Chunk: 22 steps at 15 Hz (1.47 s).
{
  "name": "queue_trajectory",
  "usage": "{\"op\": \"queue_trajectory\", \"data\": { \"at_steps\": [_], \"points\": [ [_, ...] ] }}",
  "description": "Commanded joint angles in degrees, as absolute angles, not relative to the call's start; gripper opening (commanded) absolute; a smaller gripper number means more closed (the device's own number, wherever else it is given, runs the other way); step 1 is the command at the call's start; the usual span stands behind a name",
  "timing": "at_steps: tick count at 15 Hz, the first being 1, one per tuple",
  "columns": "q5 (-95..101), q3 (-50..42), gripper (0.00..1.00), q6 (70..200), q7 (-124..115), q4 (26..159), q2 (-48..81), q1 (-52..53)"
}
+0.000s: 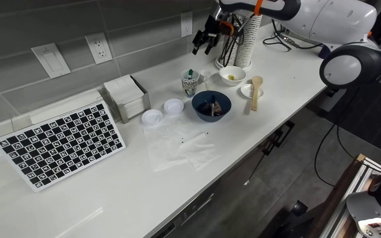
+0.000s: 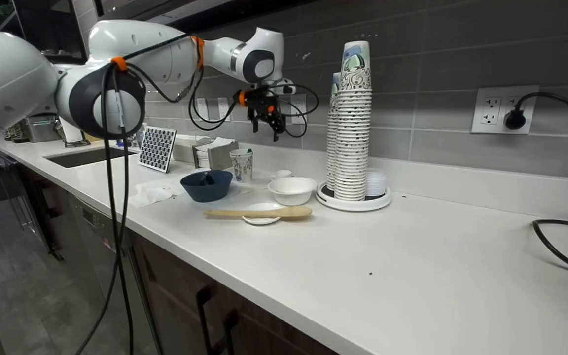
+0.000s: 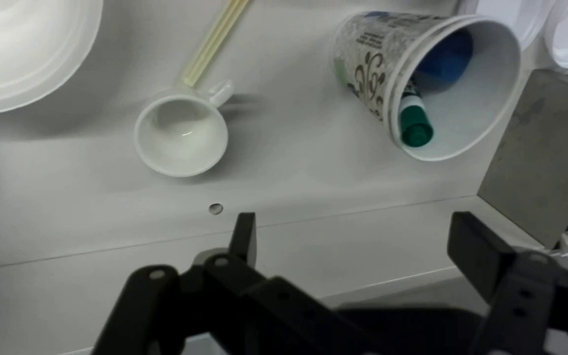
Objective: Remove the cooking stick and small white mug from the white bowl and put them on the counter
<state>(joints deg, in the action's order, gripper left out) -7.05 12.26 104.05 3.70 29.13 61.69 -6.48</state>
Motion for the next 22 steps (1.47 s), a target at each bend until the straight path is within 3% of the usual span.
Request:
{"op": "queue_trajectory", "data": {
  "at_steps": [1,5,15,22],
  "points": [
    [-8.01,11.75,1.00,103.18,-7.51,32.09,59.62,-5.50],
    [-6.95,10.20,1.00,103.97,-21.45,33.52,59.25,-3.55],
    [-4.72,8.73,1.00,103.17,-19.52,31.28,60.51,-3.81],
    [-9.69,10.62,1.00,93.88,-20.17,35.34,57.31,-8.62]
  ]
}}
